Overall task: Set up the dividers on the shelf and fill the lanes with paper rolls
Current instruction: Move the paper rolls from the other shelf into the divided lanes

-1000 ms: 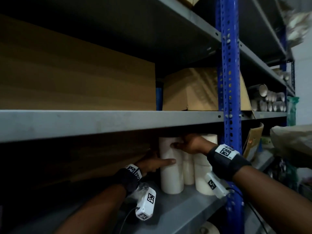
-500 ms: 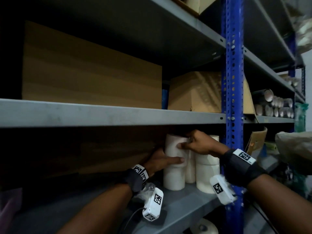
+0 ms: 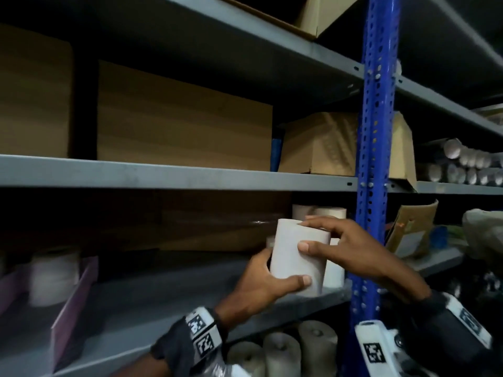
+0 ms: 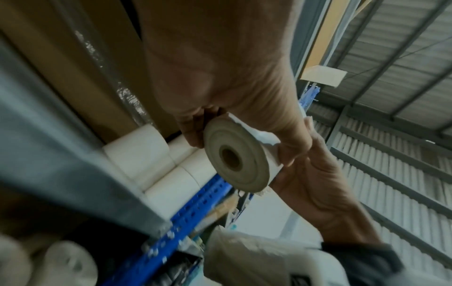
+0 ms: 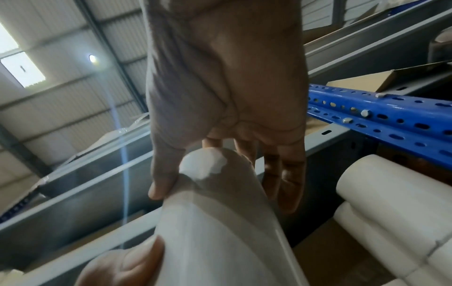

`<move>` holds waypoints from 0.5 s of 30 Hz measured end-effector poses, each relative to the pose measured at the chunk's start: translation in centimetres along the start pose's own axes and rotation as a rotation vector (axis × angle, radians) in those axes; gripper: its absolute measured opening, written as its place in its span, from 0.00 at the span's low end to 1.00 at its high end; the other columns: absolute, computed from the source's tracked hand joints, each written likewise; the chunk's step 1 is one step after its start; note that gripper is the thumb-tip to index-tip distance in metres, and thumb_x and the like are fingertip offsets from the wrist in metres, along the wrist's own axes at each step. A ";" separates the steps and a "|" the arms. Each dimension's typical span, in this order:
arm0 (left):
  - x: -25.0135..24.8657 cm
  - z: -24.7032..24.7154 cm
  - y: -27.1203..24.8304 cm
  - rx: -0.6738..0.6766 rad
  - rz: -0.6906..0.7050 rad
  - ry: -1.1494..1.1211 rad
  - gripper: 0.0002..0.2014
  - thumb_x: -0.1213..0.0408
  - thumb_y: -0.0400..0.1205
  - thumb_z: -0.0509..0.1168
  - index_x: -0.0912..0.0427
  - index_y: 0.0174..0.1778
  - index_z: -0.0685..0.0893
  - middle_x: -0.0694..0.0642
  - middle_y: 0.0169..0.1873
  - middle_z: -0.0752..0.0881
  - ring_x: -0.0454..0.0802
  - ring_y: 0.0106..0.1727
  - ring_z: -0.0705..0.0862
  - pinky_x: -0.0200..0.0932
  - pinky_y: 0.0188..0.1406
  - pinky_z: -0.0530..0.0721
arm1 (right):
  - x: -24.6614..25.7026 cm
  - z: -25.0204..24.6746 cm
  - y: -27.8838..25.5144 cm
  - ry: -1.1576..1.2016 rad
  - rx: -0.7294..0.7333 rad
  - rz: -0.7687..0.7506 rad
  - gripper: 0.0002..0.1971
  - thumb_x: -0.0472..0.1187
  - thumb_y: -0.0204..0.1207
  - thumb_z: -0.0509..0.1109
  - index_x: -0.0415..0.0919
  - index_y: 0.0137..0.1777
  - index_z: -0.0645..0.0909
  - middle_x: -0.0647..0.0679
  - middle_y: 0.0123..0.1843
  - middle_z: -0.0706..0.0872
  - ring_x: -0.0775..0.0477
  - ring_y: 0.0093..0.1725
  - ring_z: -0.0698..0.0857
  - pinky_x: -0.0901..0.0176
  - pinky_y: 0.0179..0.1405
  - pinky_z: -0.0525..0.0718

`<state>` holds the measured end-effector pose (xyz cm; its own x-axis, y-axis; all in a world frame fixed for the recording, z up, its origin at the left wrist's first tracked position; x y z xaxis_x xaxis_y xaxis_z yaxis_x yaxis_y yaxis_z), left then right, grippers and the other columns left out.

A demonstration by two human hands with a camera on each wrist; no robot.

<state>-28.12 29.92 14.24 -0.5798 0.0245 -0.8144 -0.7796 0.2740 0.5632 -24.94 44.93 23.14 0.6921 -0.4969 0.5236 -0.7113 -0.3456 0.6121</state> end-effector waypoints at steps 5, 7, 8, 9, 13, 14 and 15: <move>-2.7 0.9 -7.1 -0.031 -0.030 -0.013 0.28 0.55 0.69 0.82 0.55 0.65 0.84 0.50 0.57 0.92 0.50 0.58 0.91 0.45 0.52 0.91 | 2.6 1.7 -3.8 0.149 0.055 0.012 0.30 0.73 0.51 0.80 0.63 0.53 0.89 0.63 0.68 0.83 0.67 0.68 0.80 0.60 0.66 0.80; -3.7 0.5 -9.5 -0.072 -0.031 -0.006 0.29 0.53 0.67 0.81 0.53 0.64 0.84 0.50 0.57 0.93 0.49 0.57 0.91 0.46 0.53 0.91 | 4.0 2.4 -4.9 0.156 0.094 0.009 0.30 0.74 0.51 0.79 0.62 0.53 0.89 0.64 0.68 0.83 0.67 0.67 0.80 0.57 0.66 0.82; -4.1 0.0 -10.8 -0.089 -0.023 0.003 0.29 0.53 0.67 0.81 0.53 0.64 0.85 0.49 0.56 0.93 0.49 0.57 0.91 0.44 0.52 0.90 | 4.7 2.9 -5.3 0.168 0.113 0.007 0.30 0.74 0.52 0.79 0.61 0.52 0.89 0.65 0.69 0.83 0.66 0.67 0.81 0.54 0.67 0.83; -4.4 -0.5 -11.9 -0.103 -0.011 0.015 0.30 0.52 0.66 0.81 0.54 0.64 0.85 0.49 0.57 0.93 0.49 0.58 0.91 0.43 0.52 0.89 | 5.4 3.3 -5.7 0.184 0.131 0.004 0.29 0.73 0.52 0.79 0.60 0.52 0.90 0.65 0.68 0.83 0.67 0.67 0.81 0.53 0.67 0.83; -5.7 -3.3 -16.3 -0.158 0.023 0.040 0.34 0.52 0.66 0.81 0.58 0.68 0.83 0.52 0.59 0.92 0.51 0.60 0.91 0.41 0.52 0.88 | 9.3 6.3 -6.7 0.222 0.226 -0.056 0.24 0.68 0.54 0.80 0.60 0.49 0.91 0.70 0.66 0.83 0.70 0.68 0.79 0.56 0.69 0.79; -6.0 -4.0 -17.4 -0.176 0.027 0.039 0.34 0.53 0.66 0.81 0.58 0.69 0.83 0.53 0.59 0.92 0.52 0.60 0.91 0.41 0.52 0.88 | 10.2 7.1 -6.8 0.236 0.258 -0.062 0.23 0.67 0.55 0.80 0.59 0.49 0.91 0.71 0.66 0.83 0.71 0.68 0.78 0.57 0.69 0.80; -6.2 -4.8 -18.4 -0.196 0.029 0.044 0.35 0.53 0.66 0.81 0.59 0.70 0.83 0.54 0.59 0.92 0.53 0.60 0.91 0.42 0.52 0.88 | 11.1 8.1 -6.8 0.241 0.293 -0.063 0.24 0.67 0.55 0.80 0.59 0.50 0.91 0.72 0.66 0.82 0.71 0.68 0.78 0.57 0.68 0.81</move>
<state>-11.30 20.12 9.55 -0.6094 -0.0137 -0.7927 -0.7909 0.0813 0.6066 -13.40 35.38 19.96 0.7197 -0.2781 0.6362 -0.6474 -0.5997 0.4703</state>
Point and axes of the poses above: each hand's wrist, its own y-axis towards the middle knuckle, its own z-axis out of the palm, x = y × z, the point moved 8 cm from there along y, towards the middle knuckle
